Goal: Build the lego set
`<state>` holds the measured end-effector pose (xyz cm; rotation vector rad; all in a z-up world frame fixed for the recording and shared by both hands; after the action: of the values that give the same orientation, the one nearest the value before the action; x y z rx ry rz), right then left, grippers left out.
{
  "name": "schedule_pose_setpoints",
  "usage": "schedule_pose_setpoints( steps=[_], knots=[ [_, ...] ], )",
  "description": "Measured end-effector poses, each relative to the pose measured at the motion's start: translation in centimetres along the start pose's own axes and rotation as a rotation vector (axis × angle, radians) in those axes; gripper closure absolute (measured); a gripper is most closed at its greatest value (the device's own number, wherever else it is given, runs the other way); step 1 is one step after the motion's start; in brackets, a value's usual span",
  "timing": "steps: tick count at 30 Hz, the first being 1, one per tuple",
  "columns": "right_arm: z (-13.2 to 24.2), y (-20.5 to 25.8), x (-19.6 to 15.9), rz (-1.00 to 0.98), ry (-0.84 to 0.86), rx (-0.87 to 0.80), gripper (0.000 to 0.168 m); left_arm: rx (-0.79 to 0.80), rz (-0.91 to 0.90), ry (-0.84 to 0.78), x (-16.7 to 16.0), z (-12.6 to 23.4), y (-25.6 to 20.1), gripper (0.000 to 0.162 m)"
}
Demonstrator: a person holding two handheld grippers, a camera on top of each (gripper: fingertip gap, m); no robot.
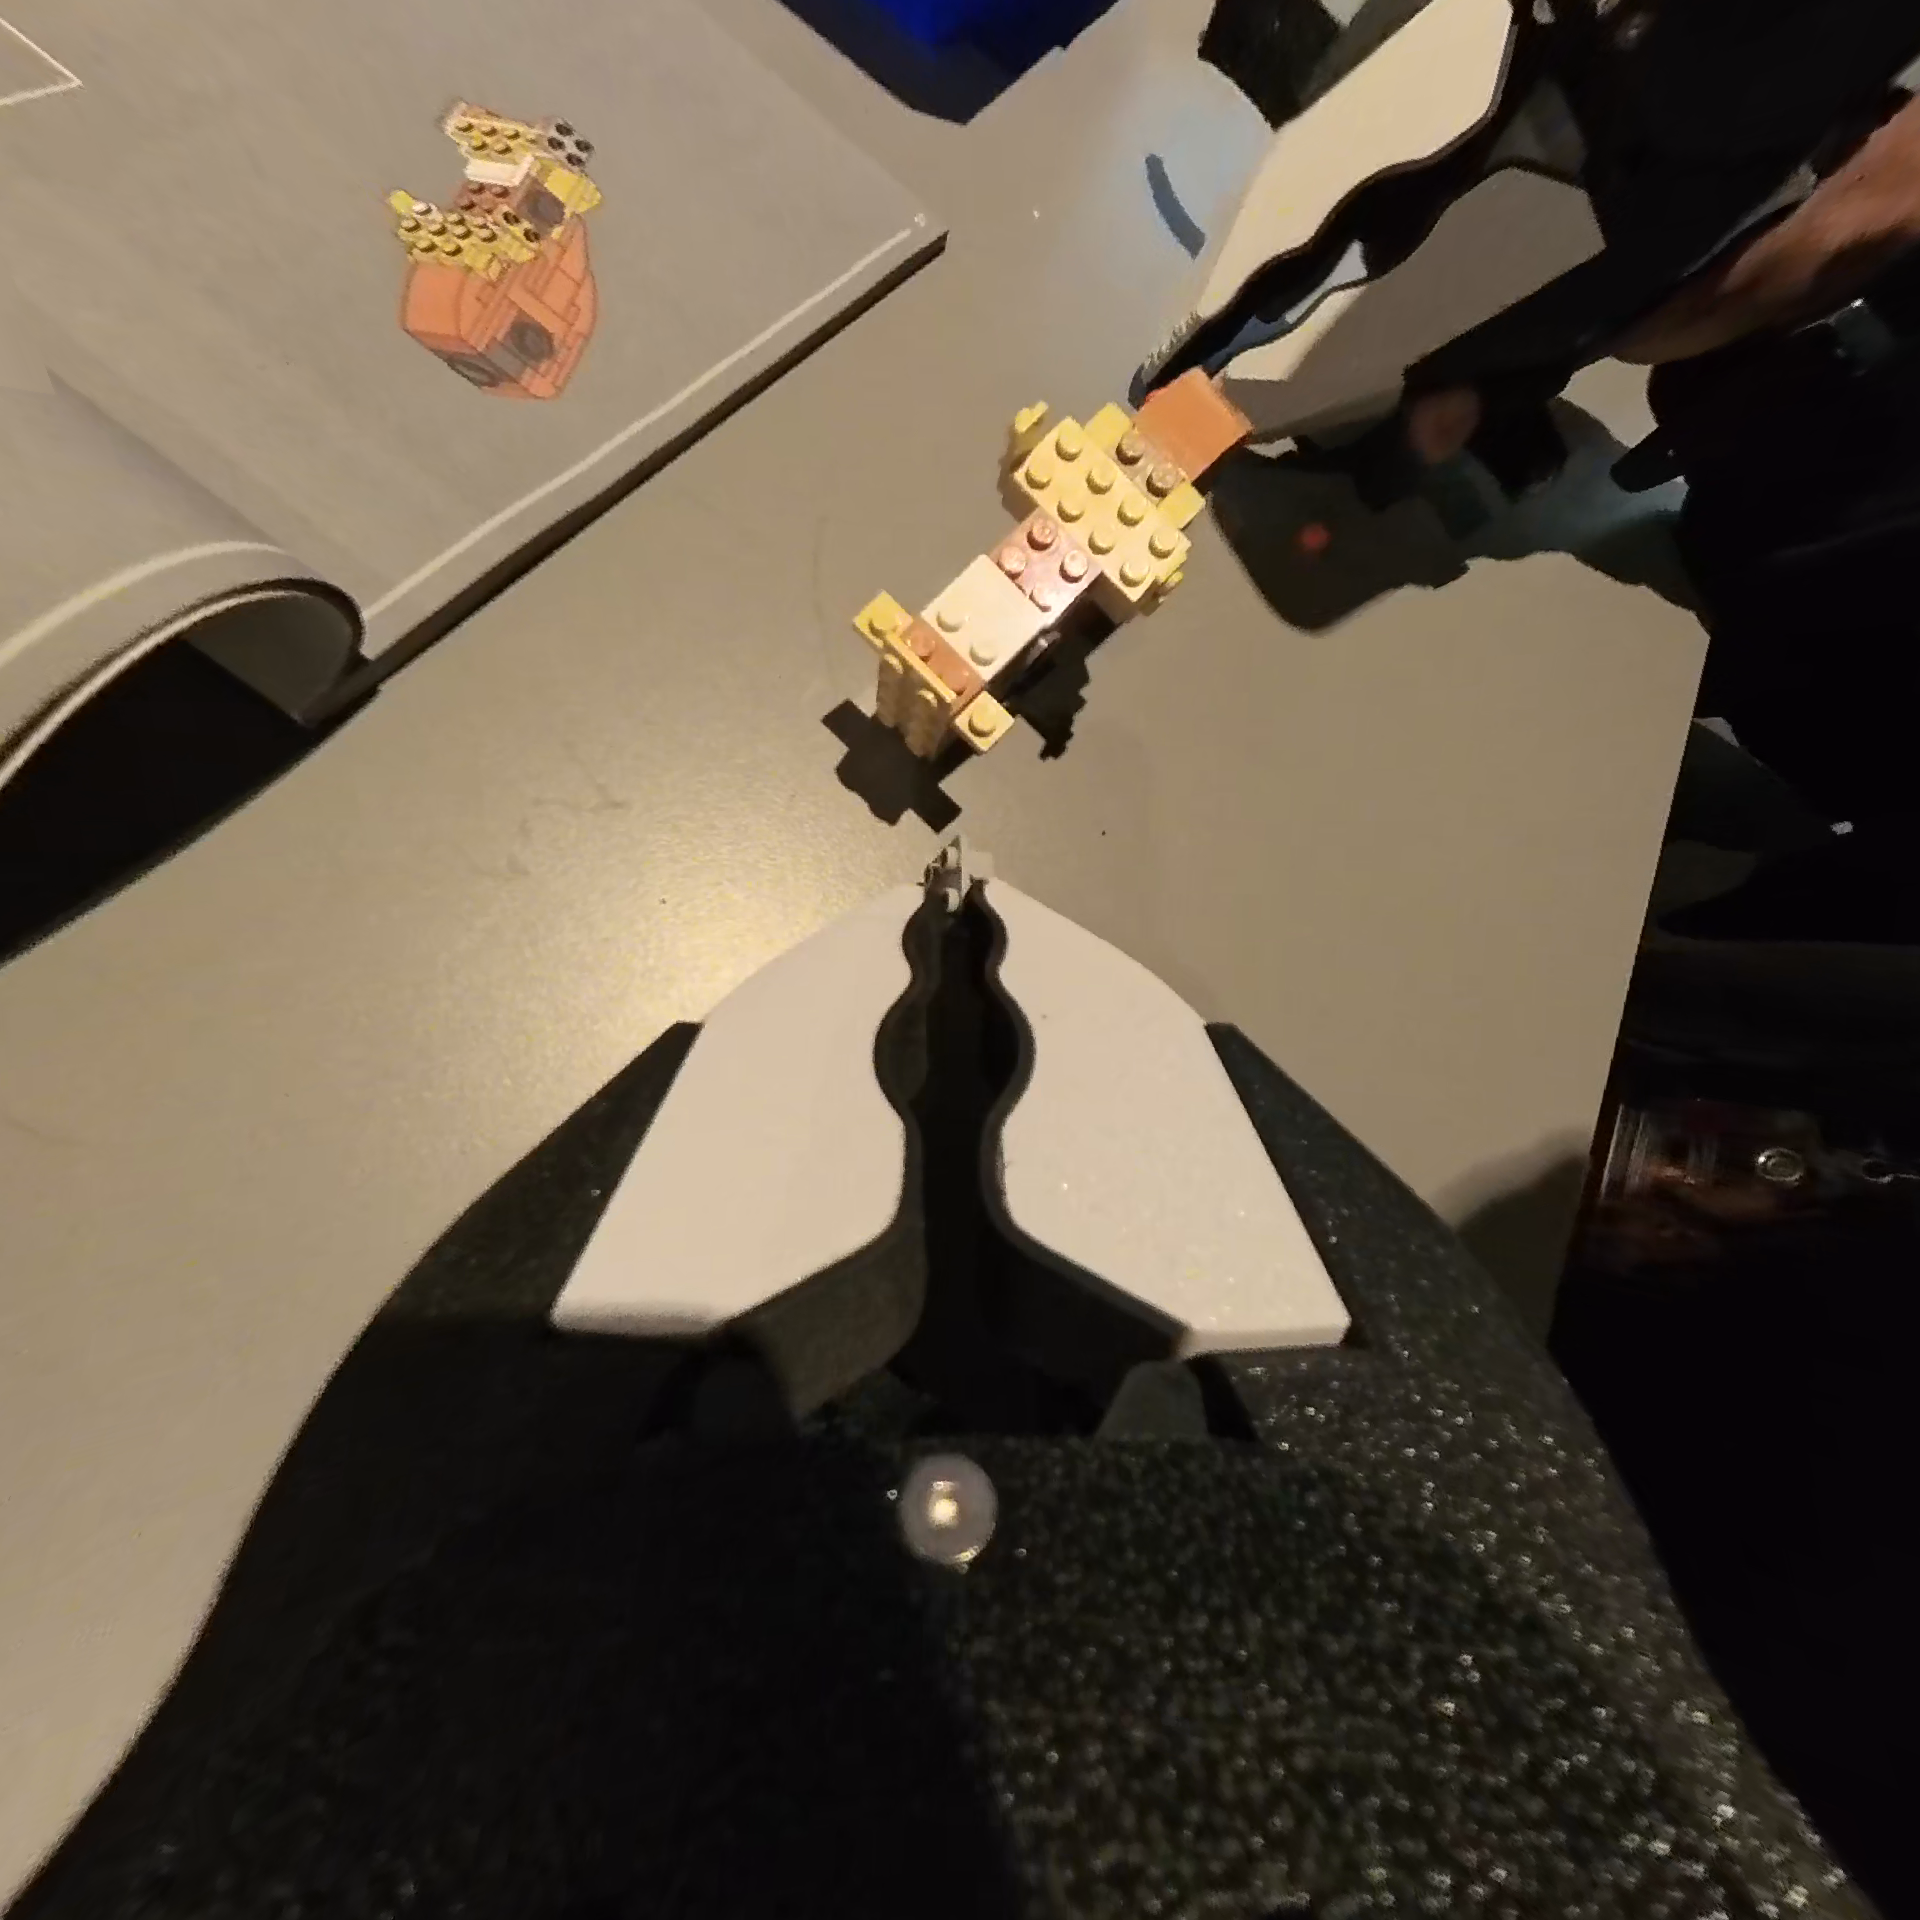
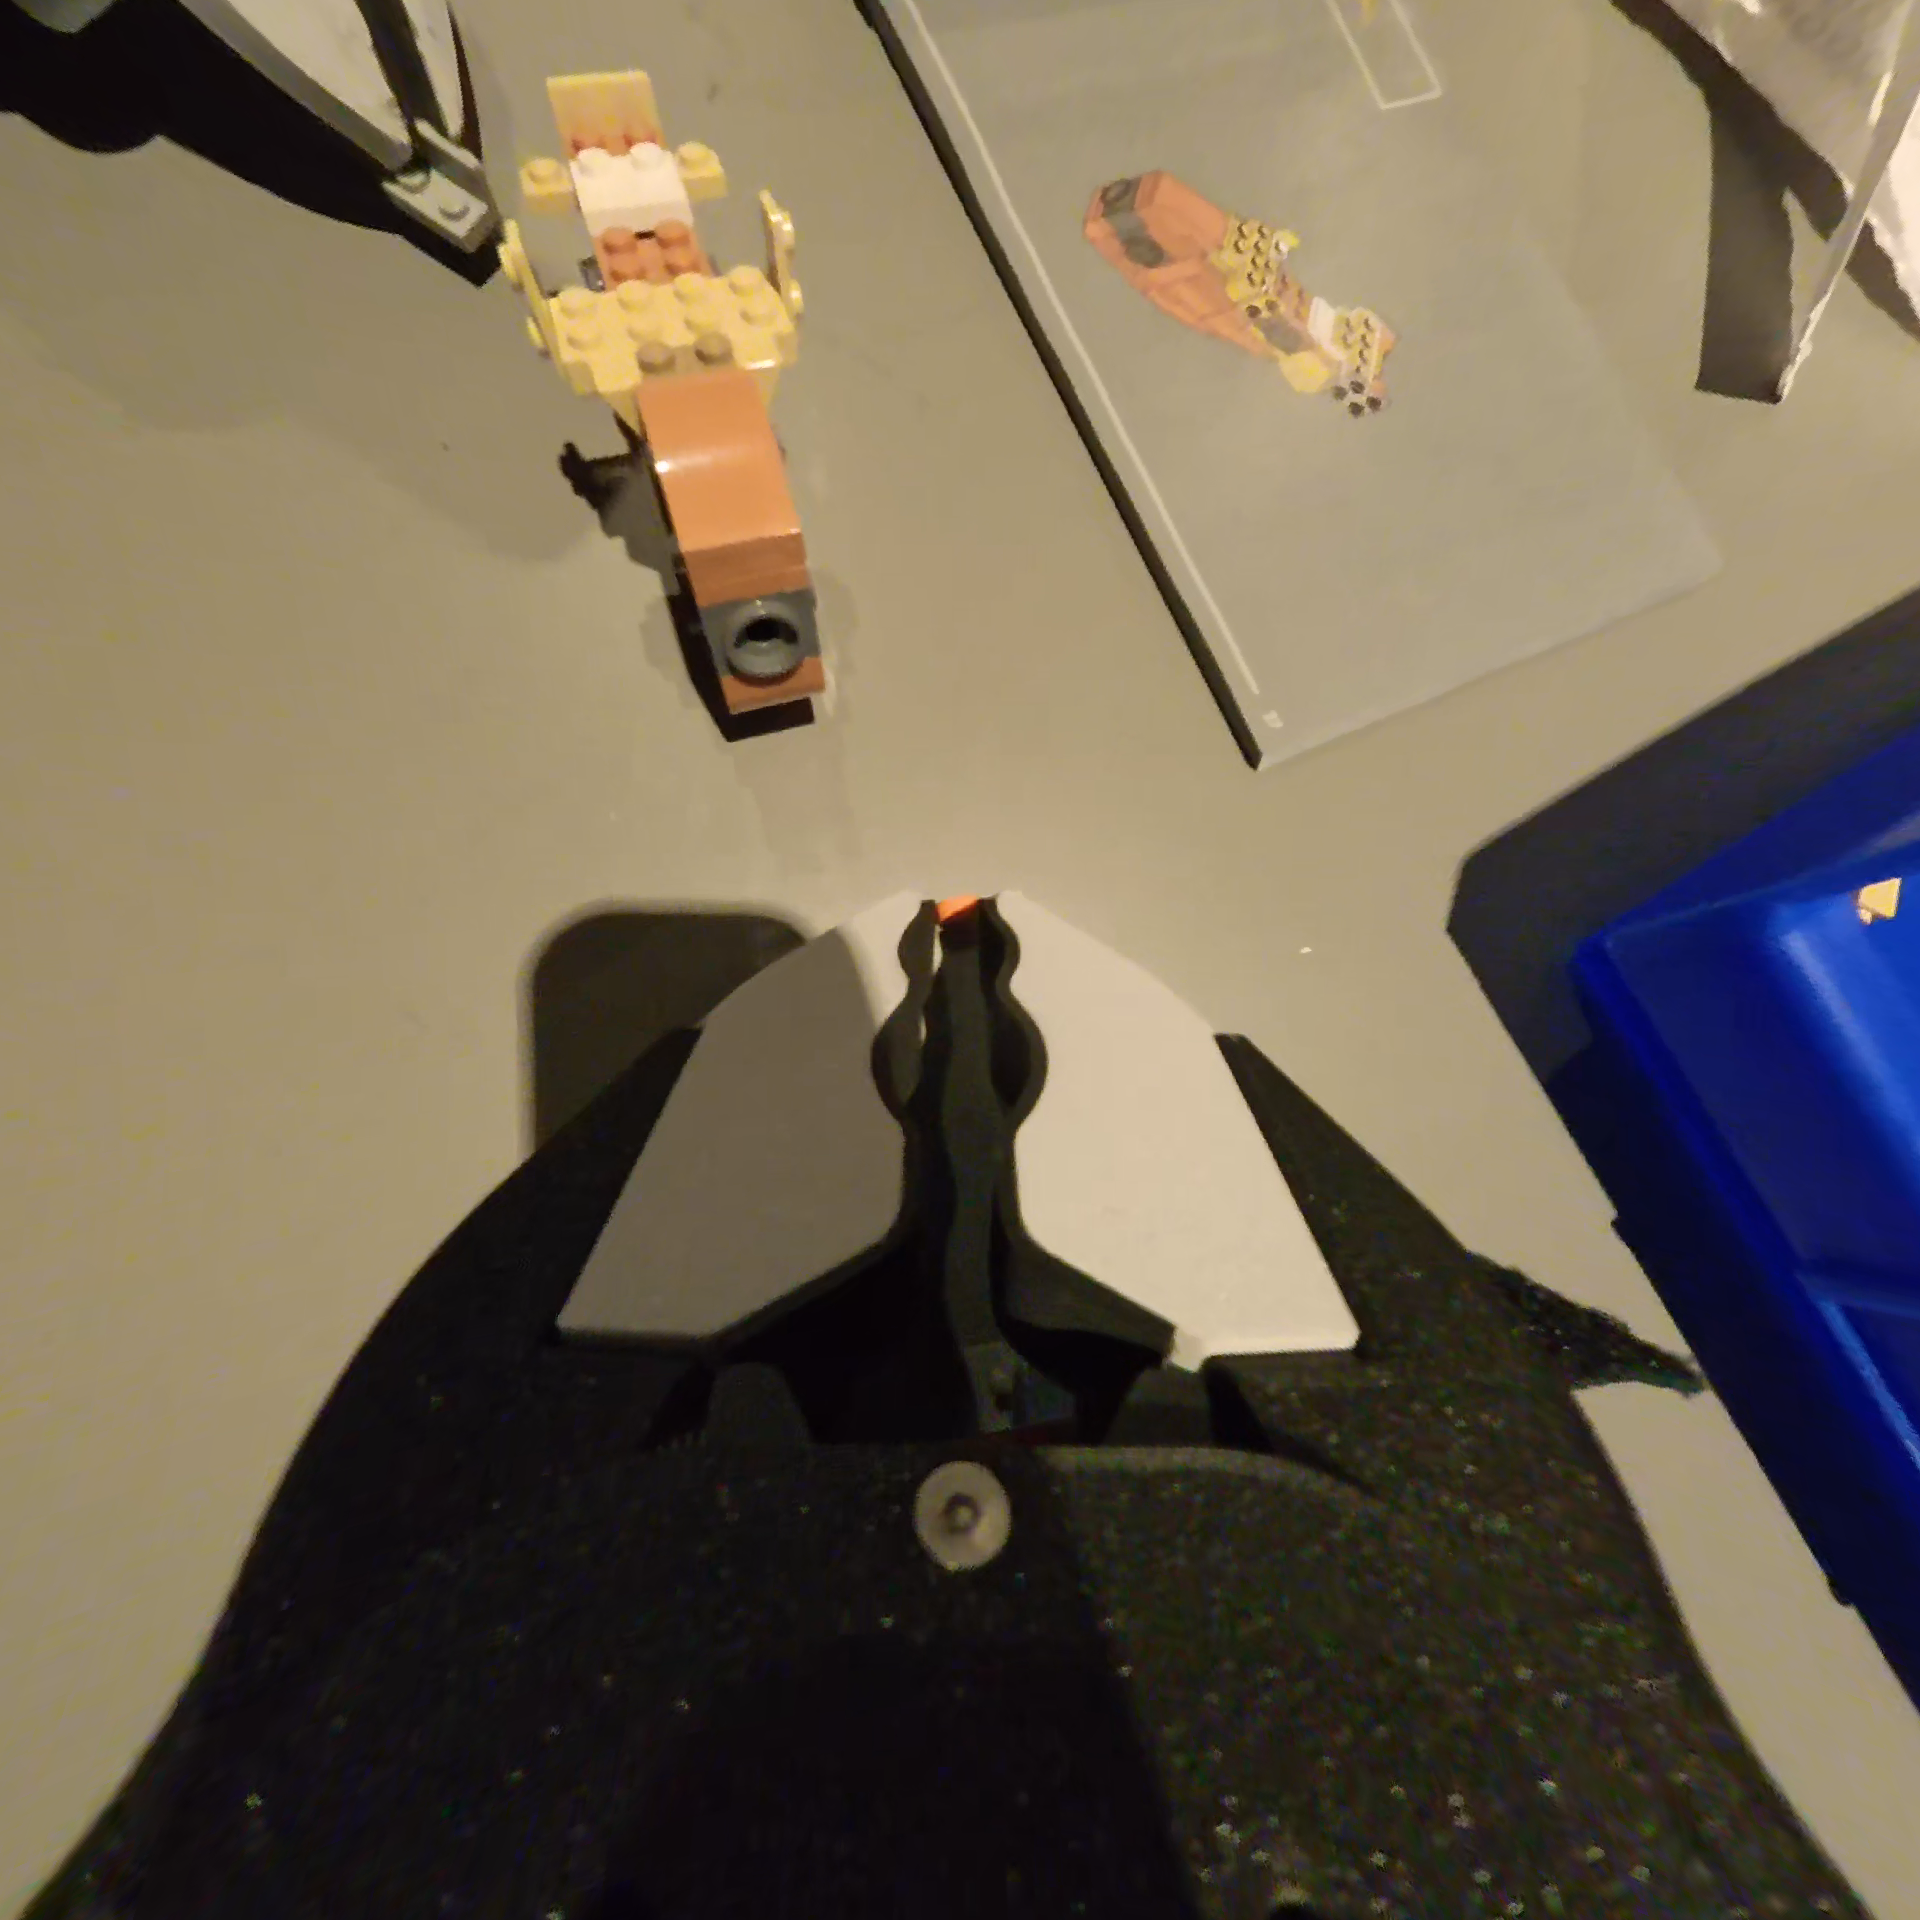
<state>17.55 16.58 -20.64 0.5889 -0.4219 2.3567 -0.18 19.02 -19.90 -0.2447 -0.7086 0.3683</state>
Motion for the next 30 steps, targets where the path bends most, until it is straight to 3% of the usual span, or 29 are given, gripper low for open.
schedule_pose_setpoints(
  steps=[11,17,21,30],
  knots=[
    [1.1,1.9,0.6,0.059,-0.09,0.005,0.161,-0.16,-0.017,0.055,0.9,-0.2,0.6,0.158],
    [2.9,5.8,3.0,0.043,-0.241,0.052,0.161,-0.166,-0.033,0.081,0.7,-0.5,0.0,0.158],
    [2.5,8.0,4.4,0.035,-0.277,-0.008,0.161,-0.162,-0.023,0.044,0.5,-0.5,-1.3,0.158],
    [-0.4,9.6,4.7,0.106,-0.082,-0.144,0.16,-0.101,-0.054,0.061,-0.5,-1.0,-3.2,0.158]
  ],
)
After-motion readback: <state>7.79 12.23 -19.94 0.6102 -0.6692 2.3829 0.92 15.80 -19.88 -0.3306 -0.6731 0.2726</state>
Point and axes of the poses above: each gripper's, where its closed fingertips meet, z back along the fingers, x out of its top, y = z × x across the jaws, the point moved 2 cm from there along z, back along the fingers, and after that the axes turned 11 degrees about y, right-handed, at the moved point
